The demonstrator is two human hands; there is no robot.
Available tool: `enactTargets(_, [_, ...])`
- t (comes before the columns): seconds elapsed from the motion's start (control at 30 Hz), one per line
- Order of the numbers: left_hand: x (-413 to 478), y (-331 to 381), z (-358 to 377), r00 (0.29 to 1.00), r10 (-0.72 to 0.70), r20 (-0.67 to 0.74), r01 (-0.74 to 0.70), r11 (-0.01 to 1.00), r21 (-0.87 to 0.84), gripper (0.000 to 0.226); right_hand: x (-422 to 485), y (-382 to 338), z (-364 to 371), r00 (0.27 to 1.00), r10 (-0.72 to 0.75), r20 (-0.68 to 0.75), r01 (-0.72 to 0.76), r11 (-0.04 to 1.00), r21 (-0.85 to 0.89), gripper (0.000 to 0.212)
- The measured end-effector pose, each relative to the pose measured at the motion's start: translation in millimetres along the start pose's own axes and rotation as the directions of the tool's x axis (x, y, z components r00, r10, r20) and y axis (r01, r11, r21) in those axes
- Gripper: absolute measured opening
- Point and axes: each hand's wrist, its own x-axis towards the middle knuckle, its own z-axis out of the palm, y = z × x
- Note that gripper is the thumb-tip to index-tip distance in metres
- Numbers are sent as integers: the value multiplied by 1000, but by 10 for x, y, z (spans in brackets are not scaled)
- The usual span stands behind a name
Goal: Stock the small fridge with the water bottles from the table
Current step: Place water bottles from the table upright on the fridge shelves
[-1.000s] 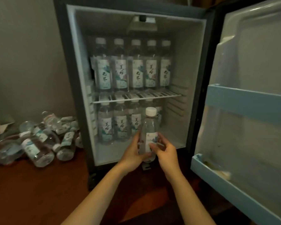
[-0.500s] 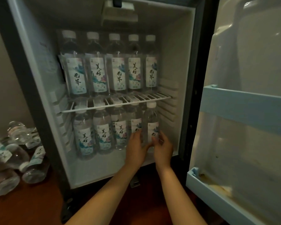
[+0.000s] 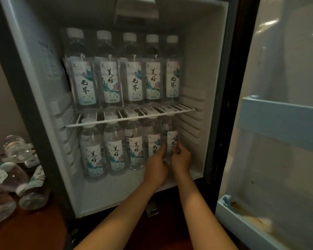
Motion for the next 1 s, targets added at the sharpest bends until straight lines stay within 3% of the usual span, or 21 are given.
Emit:
enactTargets(0.2, [-6,-30,-34,998,-22,50,23,1000,-16,64,-88,-24,7,1000,6,21,-5,999,-40,39])
enactTargets(0.37, [-200,-26,-211,997,-68,21,70,995,-68,50,-352,-83,-1,980,93,-175,-110,990,-90,33])
enactTargets(0.5, [-485,-28,-453,989,-136,-52,129,986,-109,32,-549,-114,53,990,109,-93,-119,986,-115,27])
enactTargets(0.6, [-800,-56,-658,975,-201,-96,183,969,-167,25,-748,-159,106,992,120,40,-116,989,-90,19])
enactTargets(0.7, [-1107,-148,-903,953,-271,-135,245,952,-183,24,-989,-267,168,942,177,287,-155,983,-97,17])
enactTargets(0.87, [-1615,-419,-1473,929,-293,-226,270,955,-125,36,-1440,-488,399,798,193,572,-109,978,-178,17])
enactTargets(1.0, [-1987,-680,-1974,870,-334,-364,308,943,-128,39,-1827,-589,697,606,146,782,-27,986,-163,23])
